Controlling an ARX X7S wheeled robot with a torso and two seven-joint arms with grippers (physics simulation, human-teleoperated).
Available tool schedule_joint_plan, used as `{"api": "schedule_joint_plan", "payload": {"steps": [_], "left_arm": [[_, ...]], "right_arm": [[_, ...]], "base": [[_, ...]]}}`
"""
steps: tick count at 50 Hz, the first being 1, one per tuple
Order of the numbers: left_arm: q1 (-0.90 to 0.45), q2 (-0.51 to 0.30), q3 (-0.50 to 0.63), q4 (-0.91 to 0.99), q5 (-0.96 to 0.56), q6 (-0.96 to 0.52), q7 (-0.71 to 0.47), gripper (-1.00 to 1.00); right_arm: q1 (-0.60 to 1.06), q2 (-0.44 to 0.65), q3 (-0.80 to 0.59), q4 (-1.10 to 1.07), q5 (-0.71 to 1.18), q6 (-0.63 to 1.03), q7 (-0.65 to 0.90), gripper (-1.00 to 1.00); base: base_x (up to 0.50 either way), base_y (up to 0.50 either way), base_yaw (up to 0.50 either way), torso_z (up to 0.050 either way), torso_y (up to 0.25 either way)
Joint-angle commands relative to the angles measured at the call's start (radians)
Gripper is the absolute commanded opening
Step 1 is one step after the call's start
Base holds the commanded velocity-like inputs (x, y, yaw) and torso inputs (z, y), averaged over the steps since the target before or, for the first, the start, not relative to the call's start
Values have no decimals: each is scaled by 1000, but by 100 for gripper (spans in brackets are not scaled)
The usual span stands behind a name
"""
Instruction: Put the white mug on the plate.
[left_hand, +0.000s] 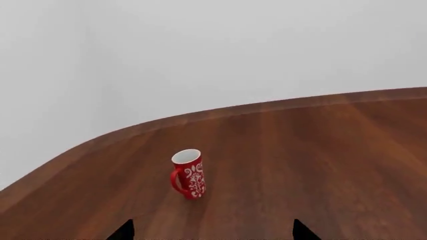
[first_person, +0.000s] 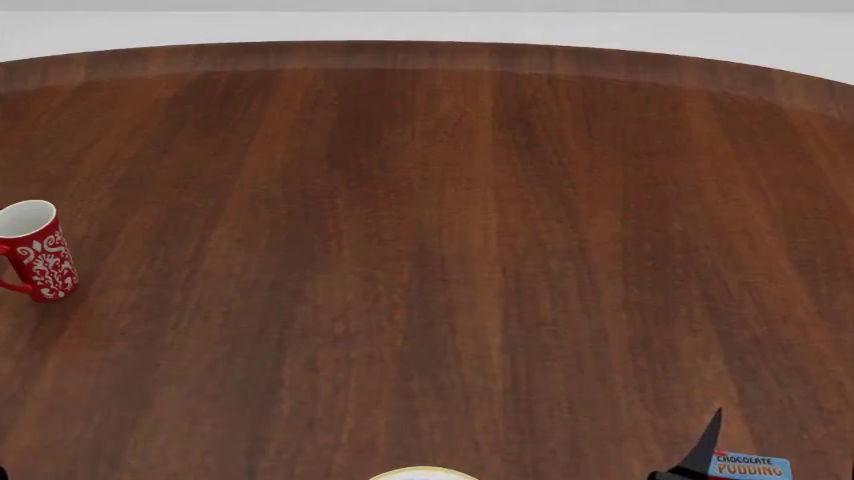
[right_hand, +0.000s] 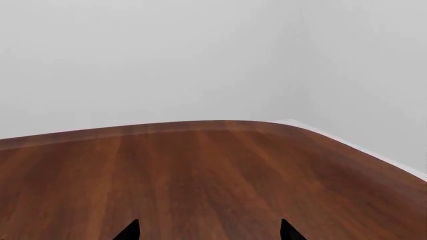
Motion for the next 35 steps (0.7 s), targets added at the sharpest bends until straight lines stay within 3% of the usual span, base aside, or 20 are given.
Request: {"api": "schedule_joint_plan", "payload": {"steps": [1,15,35], "left_arm": [[29,-2,-7,-13,16,36,11,100],[41,-3,-8,13,13,37,5,100],[192,-24,-86,117,20,81,-15,100]], "right_arm": [[-1,5,-2,-2,1,3,5,100],[-16,10,2,-27,7,7,16,100],[-126,27,29,-141,8,6,43,100]], "base": [[0,0,0,0,0],[0,0,0,0,0],[0,0,0,0,0]]}}
